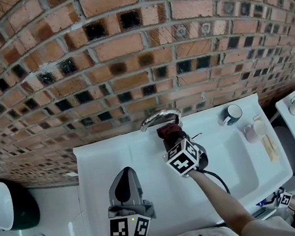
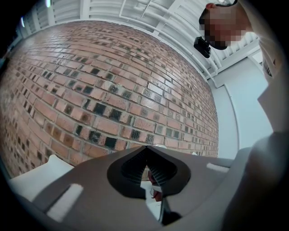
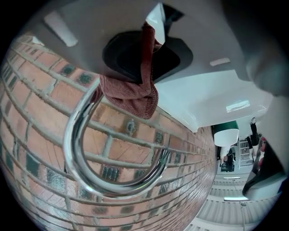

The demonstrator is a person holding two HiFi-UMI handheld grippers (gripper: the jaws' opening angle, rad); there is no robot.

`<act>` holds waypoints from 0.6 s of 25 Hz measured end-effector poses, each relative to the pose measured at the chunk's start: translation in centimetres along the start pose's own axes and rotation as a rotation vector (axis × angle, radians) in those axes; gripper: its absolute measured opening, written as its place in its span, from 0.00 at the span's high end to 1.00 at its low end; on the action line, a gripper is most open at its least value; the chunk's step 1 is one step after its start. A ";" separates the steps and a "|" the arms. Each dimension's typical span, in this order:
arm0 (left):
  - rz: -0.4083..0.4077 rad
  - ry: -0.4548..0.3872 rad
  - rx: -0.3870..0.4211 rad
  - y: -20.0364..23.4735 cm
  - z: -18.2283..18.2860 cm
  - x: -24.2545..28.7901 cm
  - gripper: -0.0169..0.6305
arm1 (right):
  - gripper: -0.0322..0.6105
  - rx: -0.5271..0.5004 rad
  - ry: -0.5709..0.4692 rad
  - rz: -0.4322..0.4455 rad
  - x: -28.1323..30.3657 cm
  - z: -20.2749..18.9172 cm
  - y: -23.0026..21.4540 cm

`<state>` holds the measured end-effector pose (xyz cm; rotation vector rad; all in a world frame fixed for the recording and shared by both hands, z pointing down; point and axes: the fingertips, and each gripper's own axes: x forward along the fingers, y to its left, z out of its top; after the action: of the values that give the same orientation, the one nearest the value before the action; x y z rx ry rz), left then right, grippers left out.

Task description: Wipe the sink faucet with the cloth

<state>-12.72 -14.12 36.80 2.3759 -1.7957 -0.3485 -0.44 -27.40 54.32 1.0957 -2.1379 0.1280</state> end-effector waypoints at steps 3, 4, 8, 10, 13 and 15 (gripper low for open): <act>0.008 0.001 -0.002 0.2 0.0 -0.1 0.97 | 0.88 0.004 0.061 0.007 1.5 -0.6 1.1; 0.012 0.001 -0.002 0.4 0.0 -0.2 0.97 | 0.88 -0.014 0.072 -0.009 1.8 -0.8 1.3; 0.043 0.001 0.001 1.9 0.1 -0.4 0.97 | 0.88 -0.041 0.061 -0.036 2.2 -0.6 1.3; 0.055 0.001 -0.004 2.4 0.0 -0.4 0.97 | 0.88 -0.004 0.034 -0.028 1.8 -0.4 1.0; 0.052 -0.006 -0.009 2.4 0.1 -0.3 0.97 | 0.88 0.045 -0.035 -0.011 0.3 0.3 0.6; 0.041 -0.006 -0.009 2.0 0.0 -0.2 0.97 | 0.88 0.090 -0.111 0.006 -1.5 1.3 0.5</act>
<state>-14.67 -14.54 37.29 2.3313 -1.8382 -0.3576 -0.94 -26.55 52.51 1.1733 -2.2533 0.1716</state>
